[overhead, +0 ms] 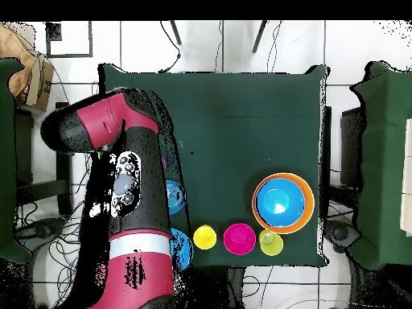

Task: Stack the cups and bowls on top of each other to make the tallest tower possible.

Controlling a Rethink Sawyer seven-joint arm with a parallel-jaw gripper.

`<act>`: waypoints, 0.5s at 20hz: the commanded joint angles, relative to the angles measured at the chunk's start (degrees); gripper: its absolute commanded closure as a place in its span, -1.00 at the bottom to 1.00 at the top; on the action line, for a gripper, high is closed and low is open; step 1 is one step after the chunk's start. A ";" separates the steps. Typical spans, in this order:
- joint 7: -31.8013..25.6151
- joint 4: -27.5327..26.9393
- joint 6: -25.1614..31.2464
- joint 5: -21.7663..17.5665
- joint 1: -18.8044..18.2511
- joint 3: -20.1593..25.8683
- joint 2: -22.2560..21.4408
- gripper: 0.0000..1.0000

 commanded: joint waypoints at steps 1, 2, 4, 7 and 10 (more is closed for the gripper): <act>-3.01 7.81 -4.67 -6.37 1.62 2.19 1.82 -1.00; -2.63 8.62 -5.37 -6.38 1.86 1.87 1.53 -1.00; -1.98 10.57 -7.17 -6.47 2.17 1.29 0.94 -1.00; -2.16 13.53 -8.94 -6.12 2.15 1.08 -0.54 -1.00; -2.24 16.42 -10.77 -5.96 2.02 1.07 -1.99 -1.00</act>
